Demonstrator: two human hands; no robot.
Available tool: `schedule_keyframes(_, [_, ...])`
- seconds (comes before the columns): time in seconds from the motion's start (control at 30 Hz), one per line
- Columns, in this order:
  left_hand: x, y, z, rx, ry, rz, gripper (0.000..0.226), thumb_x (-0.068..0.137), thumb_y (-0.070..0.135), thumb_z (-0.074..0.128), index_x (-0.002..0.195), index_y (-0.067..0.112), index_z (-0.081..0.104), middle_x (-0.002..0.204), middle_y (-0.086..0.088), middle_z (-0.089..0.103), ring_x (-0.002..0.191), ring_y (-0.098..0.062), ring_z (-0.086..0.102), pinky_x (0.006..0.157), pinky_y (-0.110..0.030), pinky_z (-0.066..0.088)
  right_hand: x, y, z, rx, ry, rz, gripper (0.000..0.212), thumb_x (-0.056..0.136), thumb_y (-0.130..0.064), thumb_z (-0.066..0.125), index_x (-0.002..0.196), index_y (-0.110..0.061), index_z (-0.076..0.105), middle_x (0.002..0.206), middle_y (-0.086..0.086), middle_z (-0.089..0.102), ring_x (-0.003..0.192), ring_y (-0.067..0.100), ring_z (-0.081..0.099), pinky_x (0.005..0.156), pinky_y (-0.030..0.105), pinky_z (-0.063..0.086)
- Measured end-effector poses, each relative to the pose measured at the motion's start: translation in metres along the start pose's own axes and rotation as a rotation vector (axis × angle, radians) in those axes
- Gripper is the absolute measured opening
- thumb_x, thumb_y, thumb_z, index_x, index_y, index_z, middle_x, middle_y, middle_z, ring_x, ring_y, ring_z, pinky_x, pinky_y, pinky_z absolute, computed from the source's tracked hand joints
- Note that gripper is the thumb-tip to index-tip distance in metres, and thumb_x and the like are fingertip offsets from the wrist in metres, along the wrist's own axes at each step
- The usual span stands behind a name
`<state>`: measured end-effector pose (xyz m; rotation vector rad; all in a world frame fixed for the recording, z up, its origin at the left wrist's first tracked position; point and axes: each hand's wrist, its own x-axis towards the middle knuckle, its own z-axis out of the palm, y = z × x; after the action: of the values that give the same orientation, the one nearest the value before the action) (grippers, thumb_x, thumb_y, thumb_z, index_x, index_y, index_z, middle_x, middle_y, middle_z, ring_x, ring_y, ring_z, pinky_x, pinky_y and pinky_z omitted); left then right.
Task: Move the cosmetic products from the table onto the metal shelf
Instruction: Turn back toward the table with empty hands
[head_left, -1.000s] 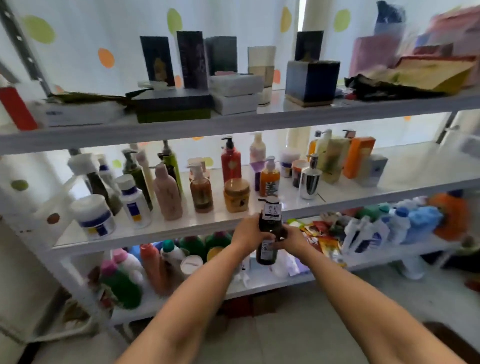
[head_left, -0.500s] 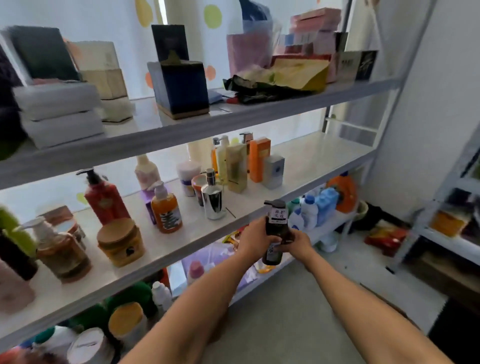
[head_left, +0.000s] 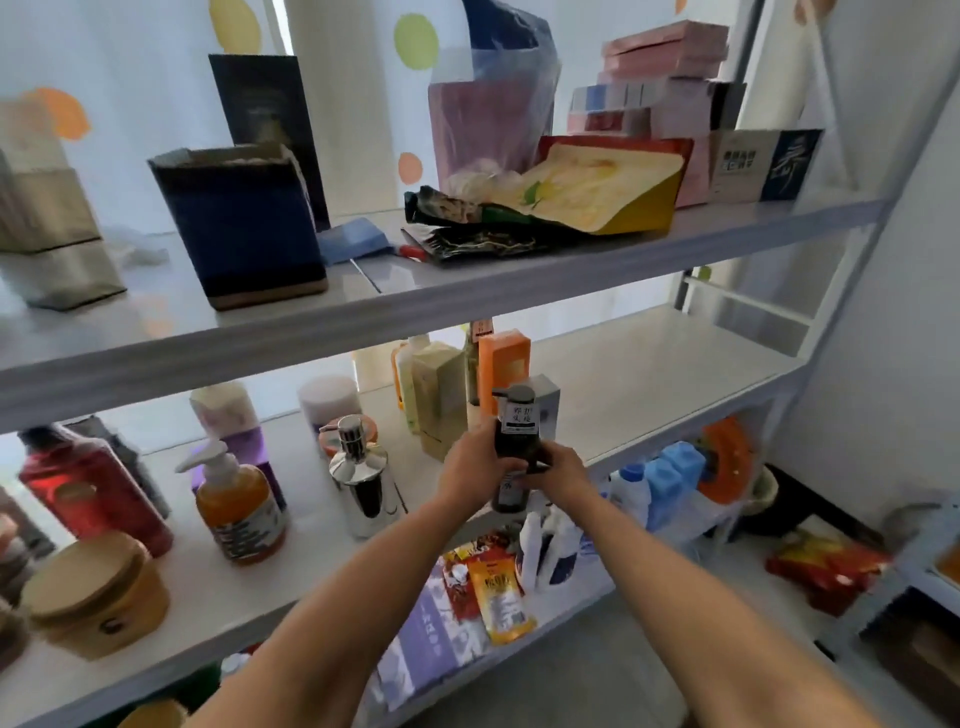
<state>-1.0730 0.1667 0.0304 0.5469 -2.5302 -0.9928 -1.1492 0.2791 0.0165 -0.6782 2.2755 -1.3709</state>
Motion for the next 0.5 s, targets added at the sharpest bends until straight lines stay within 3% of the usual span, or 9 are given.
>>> schedule_keyframes(0.13, [0.015,-0.013,0.004,-0.001,0.123,-0.133,0.047,0.075,0.016,0.077,0.117,0.015,0.058,0.114,-0.003,0.066,0.105,-0.02,0.061,0.088,-0.032,0.05,0.042,0.0,0.01,-0.081,-0.132,-0.061,0.041,0.077,0.001,0.071,0.116,-0.006,0.061,0.103,0.003,0.063,0.098,0.019,0.058,0.076,0.024,0.043])
schedule_keyframes(0.3, [0.026,-0.023,0.012,0.056,0.22,-0.299,0.044,0.077,0.019,0.076,0.116,0.017,0.055,0.113,-0.001,0.065,0.104,-0.02,0.062,0.085,-0.032,0.051,0.077,0.009,0.027,-0.122,-0.25,-0.131,0.038,0.083,-0.009,0.067,0.119,-0.02,0.058,0.117,0.004,0.065,0.11,0.022,0.059,0.095,0.036,0.049])
schedule_keyframes(0.37, [0.032,-0.025,0.016,0.065,0.264,-0.341,0.042,0.078,0.018,0.074,0.116,0.017,0.055,0.111,-0.003,0.066,0.102,-0.021,0.063,0.084,-0.034,0.053,0.091,0.014,0.033,-0.13,-0.274,-0.152,0.034,0.086,-0.013,0.066,0.117,-0.023,0.058,0.116,0.002,0.065,0.11,0.023,0.06,0.096,0.042,0.05])
schedule_keyframes(0.5, [0.04,-0.028,0.02,0.039,0.319,-0.385,0.043,0.08,0.016,0.073,0.119,0.016,0.053,0.113,-0.005,0.066,0.103,-0.023,0.063,0.087,-0.037,0.053,0.108,0.017,0.037,-0.125,-0.303,-0.191,0.035,0.088,-0.017,0.064,0.122,-0.021,0.057,0.12,0.0,0.065,0.112,0.022,0.06,0.097,0.04,0.049])
